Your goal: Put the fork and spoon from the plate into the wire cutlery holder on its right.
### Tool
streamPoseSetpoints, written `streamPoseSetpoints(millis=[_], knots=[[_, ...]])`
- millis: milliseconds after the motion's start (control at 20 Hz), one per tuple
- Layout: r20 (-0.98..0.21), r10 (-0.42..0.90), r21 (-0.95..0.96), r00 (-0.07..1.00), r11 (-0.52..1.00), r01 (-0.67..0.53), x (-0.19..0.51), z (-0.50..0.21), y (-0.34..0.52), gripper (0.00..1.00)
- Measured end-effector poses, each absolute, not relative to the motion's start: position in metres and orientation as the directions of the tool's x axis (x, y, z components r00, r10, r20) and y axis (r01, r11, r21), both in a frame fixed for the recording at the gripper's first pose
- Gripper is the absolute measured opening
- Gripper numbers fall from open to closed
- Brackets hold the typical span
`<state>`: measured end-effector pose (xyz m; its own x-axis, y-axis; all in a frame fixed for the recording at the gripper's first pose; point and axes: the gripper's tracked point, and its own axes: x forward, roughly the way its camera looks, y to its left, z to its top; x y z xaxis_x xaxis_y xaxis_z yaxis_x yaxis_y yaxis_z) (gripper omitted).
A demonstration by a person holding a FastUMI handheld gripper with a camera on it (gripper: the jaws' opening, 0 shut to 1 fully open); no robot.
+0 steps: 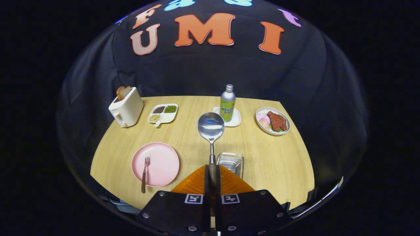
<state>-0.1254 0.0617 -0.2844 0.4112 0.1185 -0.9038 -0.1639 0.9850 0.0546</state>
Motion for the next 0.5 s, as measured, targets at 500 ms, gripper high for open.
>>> streamPoseSetpoints(millis=[500], knots=[[-0.980,0.029,-0.018,0.199,0.972,-0.232,-0.153,-0.326,0.027,0.06]])
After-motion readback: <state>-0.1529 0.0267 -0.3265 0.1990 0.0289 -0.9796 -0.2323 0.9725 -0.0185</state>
